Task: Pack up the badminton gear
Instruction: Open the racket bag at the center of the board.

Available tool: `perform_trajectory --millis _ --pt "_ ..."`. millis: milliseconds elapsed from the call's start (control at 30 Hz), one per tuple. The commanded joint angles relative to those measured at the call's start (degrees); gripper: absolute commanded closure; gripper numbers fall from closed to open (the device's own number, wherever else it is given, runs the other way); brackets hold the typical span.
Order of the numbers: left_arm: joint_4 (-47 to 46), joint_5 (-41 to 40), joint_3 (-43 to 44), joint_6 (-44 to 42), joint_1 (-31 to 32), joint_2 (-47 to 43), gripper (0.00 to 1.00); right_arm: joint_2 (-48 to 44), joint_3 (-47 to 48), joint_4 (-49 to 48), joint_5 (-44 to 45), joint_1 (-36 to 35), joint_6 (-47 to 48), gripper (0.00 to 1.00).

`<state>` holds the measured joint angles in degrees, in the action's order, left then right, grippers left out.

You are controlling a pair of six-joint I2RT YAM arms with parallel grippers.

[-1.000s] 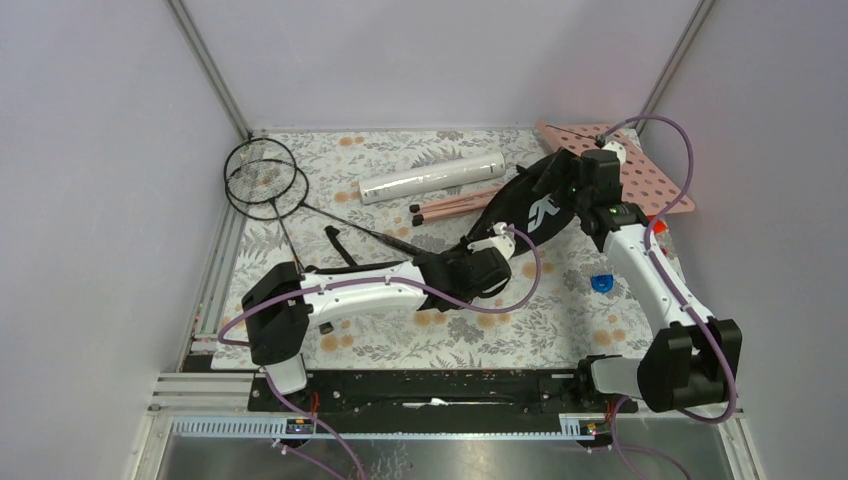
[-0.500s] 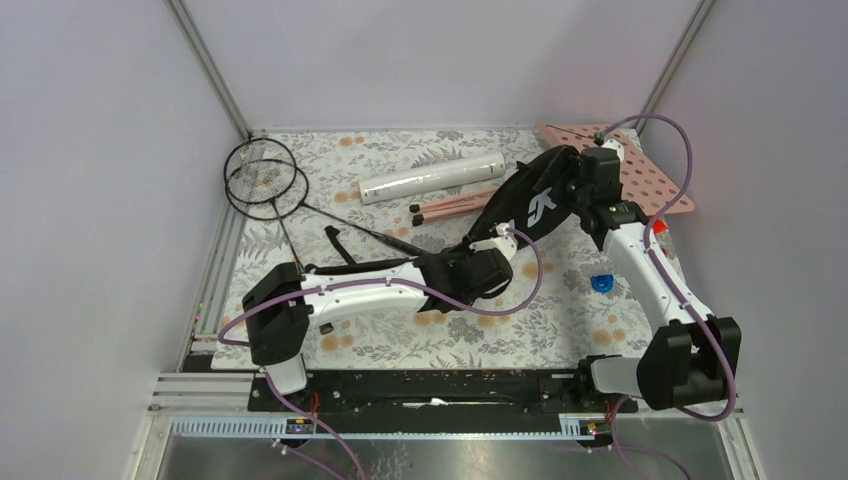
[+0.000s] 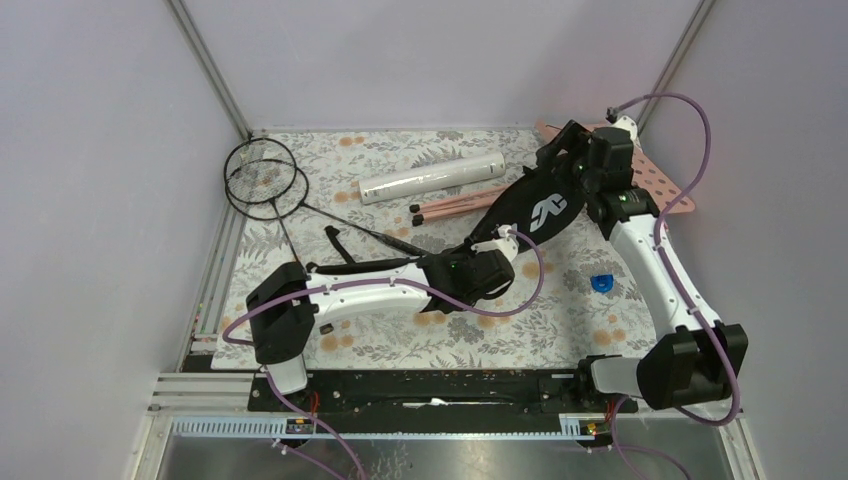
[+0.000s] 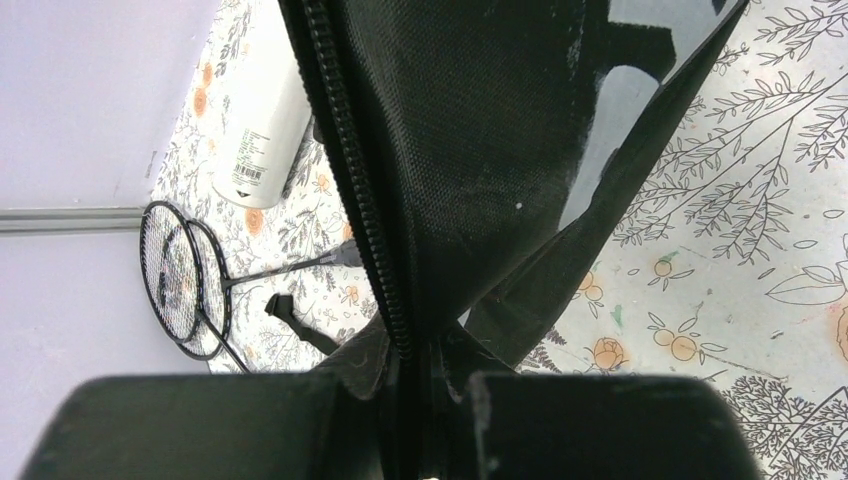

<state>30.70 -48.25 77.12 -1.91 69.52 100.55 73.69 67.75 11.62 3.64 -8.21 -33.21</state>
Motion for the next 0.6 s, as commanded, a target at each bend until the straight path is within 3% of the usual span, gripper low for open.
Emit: perform_trajectory --millis 0,100,367,433,567 --pt "-3.0 -2.8 2.5 -0.1 0.3 -0.2 1.00 2.8 4.3 2.5 1.6 -0.2 -0.5 0.16" --pt "-4.2 -2.9 2.4 -0.2 0.3 -0.8 1.00 2.5 1.5 2.8 3.6 -0.3 -0.3 0.24" --pt "-5.6 -6.8 2.0 -2.2 0.4 -0.5 1.00 5.2 1.0 4.9 5.7 -0.2 0.2 0.26" --pt "-5.6 -7.0 2.1 -2.2 0.5 -0.8 1.00 6.0 1.2 4.8 5.4 -0.3 0.0 0.31" --pt "-5.9 -5.6 1.6 -1.5 0.5 -1.7 1.00 6.9 0.5 3.4 3.9 -0.2 -0.8 0.52"
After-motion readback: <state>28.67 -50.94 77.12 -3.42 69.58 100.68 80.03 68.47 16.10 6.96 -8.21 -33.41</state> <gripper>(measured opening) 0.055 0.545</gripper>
